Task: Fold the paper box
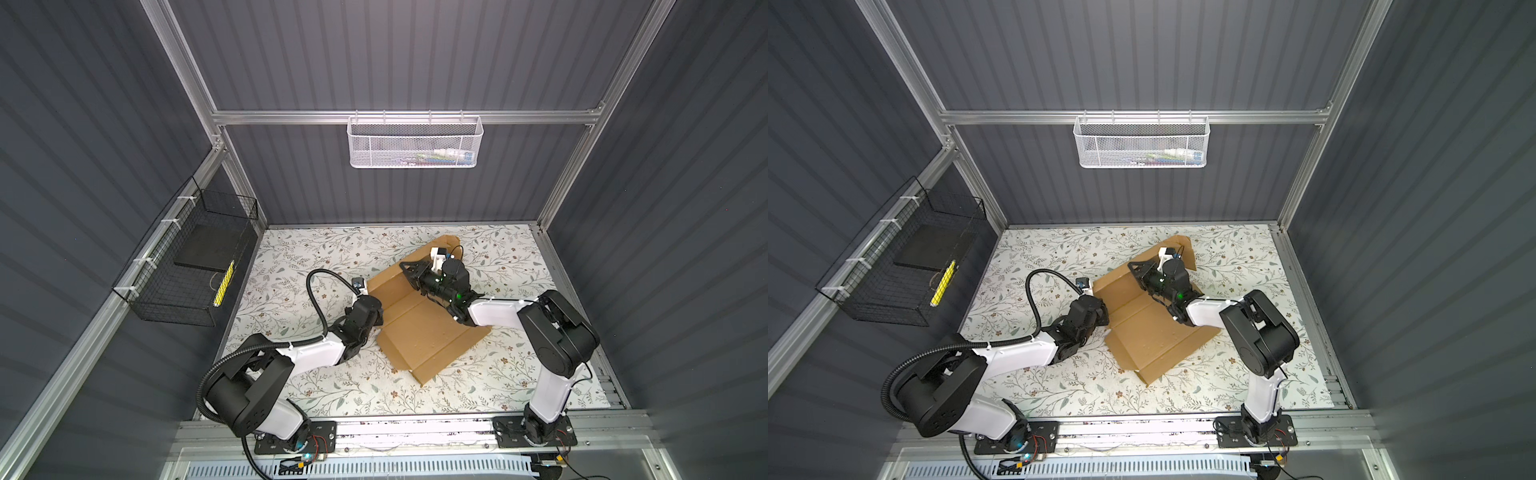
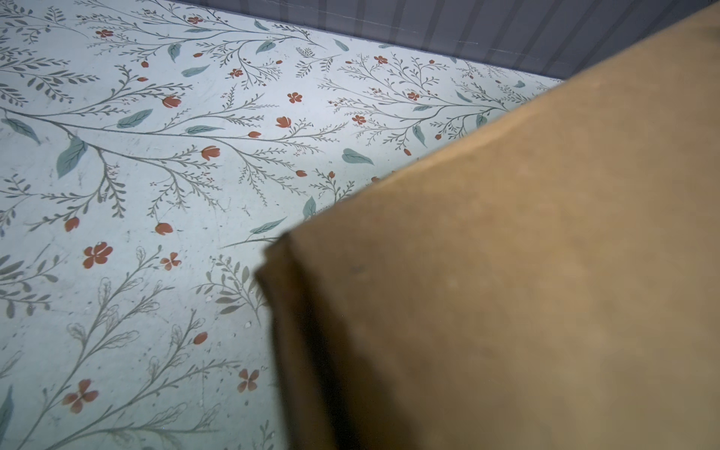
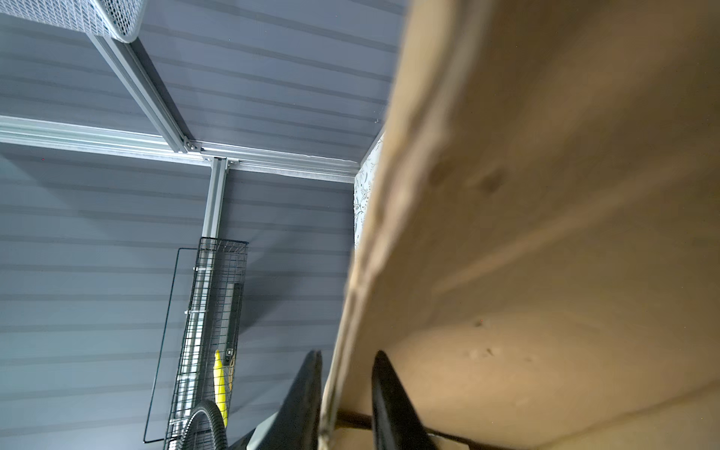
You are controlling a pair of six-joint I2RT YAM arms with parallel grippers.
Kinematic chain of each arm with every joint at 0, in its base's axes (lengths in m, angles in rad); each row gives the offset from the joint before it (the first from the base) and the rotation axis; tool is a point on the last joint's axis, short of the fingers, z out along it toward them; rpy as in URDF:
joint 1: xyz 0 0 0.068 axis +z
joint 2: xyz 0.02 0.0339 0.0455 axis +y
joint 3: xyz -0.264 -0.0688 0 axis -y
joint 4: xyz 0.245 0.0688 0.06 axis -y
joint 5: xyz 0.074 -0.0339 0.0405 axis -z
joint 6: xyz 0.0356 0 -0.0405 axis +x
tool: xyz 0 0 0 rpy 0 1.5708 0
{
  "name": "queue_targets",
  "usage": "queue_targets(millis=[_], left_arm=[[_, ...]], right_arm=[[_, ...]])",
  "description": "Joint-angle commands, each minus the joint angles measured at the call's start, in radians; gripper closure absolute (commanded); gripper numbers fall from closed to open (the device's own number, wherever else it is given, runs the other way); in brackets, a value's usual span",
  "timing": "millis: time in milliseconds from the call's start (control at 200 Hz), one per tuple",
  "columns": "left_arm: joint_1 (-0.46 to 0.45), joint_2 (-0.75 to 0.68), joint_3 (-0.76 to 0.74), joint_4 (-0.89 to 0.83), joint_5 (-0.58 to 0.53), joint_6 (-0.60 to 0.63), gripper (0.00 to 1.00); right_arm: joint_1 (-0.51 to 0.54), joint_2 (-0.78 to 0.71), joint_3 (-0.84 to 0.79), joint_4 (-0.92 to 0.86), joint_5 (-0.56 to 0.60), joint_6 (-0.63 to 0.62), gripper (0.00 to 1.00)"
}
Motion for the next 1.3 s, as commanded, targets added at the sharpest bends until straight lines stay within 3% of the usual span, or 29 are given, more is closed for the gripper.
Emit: queue_targets(millis=[0,790,1296], left_arm=[[-0.007,0.001,0.033,-0.002,-0.025,0.019,0.82],[0.003,0.04,0.07,-0.004,-0.074,0.112,0.89],[0.085,0.069,0.08,0.05,-0.016,0.179,0.91]], right_arm=[[0.012,-0.026,-0.026,-0.018,-0.012,-0.013,0.69],[0.028,-0.187,-0.2,-0.051,0.023,-0.045,0.34],[0.069,-0.379,-0.344,-0.183,0.097,-0.132,0.26]])
